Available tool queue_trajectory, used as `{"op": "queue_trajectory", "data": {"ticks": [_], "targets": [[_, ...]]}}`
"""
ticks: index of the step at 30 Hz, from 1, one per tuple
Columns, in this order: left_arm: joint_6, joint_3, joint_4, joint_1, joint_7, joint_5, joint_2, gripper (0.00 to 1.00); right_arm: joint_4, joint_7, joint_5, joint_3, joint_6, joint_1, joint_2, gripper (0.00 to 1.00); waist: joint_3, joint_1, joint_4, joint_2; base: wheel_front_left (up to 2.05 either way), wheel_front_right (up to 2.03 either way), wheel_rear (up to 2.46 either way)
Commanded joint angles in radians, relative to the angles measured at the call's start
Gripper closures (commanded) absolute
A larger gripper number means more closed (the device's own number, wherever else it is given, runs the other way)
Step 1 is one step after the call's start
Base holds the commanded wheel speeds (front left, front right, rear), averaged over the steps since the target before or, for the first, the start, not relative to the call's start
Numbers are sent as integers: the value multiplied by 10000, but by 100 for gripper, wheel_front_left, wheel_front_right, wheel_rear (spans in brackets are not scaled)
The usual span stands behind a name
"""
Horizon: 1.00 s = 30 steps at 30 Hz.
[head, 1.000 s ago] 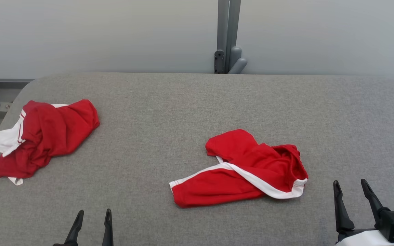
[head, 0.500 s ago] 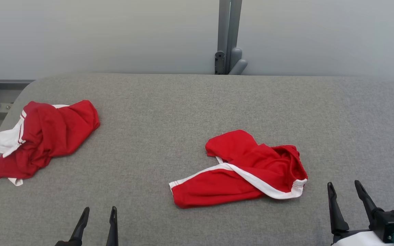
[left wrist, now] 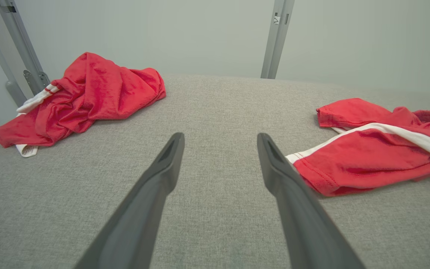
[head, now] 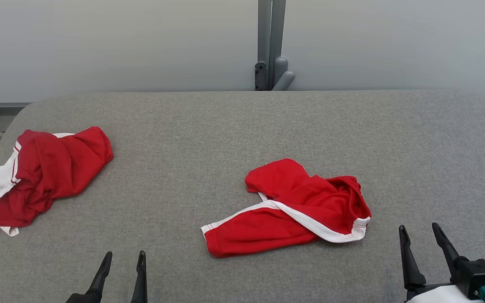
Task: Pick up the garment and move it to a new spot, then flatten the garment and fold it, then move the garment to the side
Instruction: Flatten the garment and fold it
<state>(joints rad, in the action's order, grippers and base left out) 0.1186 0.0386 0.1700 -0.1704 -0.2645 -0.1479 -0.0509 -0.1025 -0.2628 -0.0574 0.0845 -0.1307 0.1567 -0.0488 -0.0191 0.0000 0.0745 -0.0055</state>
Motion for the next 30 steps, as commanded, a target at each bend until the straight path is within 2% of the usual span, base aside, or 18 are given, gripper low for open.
{"op": "queue_trajectory", "data": {"ticks": [1,15,30], "targets": [[22,22,39,202,4,-76,2,0,-35,-30,-51,-29,-2,-68,-31,0,-9,0,-68,55,0,0,0],[33,72,172,306,6,-123,0,0,-118,-30,-217,-139,-2,39,-31,0,-105,0,-602,55,0,0,0],[-3,106,212,282,6,-187,-1,0,-138,-30,-236,-126,-2,63,-31,0,-141,0,-664,55,0,0,0]]}}
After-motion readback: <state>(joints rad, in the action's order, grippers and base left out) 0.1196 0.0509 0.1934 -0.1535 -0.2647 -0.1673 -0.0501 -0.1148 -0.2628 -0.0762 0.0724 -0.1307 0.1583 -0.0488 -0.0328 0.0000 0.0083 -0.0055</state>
